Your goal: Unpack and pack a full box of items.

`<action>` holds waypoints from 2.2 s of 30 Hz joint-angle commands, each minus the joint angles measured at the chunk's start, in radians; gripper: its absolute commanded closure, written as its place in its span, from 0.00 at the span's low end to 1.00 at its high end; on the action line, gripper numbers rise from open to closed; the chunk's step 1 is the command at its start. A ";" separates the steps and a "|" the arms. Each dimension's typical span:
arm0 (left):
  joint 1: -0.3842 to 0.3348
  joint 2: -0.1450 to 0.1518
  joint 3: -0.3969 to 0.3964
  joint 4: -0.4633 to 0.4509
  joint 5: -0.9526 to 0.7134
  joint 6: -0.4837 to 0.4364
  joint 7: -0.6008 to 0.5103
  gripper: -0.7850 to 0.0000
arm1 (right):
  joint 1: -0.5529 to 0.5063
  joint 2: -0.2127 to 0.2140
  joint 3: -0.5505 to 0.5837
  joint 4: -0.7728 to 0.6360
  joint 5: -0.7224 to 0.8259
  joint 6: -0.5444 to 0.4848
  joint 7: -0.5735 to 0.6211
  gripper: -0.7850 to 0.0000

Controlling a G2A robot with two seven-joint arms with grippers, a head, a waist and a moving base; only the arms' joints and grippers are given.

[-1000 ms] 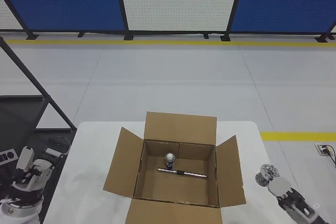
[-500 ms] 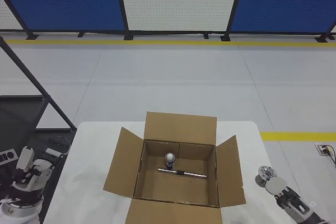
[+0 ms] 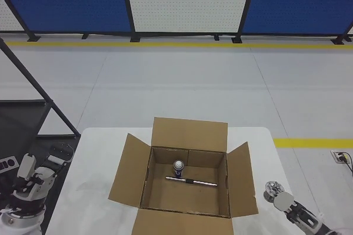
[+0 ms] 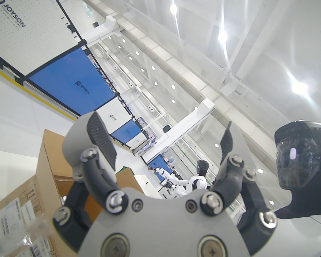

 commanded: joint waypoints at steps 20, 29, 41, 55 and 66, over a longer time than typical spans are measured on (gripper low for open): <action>0.000 0.000 0.000 0.000 0.000 0.000 0.000 0.00 | 0.271 0.040 -0.082 0.501 0.099 0.150 -0.233 1.00; 0.000 0.000 0.000 0.000 0.000 0.000 0.000 0.00 | 0.292 0.051 -0.085 0.530 0.084 0.161 -0.260 1.00; 0.000 0.000 0.000 0.000 0.000 0.000 0.000 0.00 | 0.268 0.053 -0.127 0.454 0.028 0.158 -0.186 1.00; 0.000 0.000 0.000 0.000 0.000 0.000 0.000 0.00 | 0.297 0.077 -0.150 0.543 -0.020 0.194 -0.175 1.00; 0.000 0.000 0.000 0.000 0.000 0.000 0.000 0.00 | 0.312 0.093 -0.178 0.530 -0.033 0.140 -0.147 1.00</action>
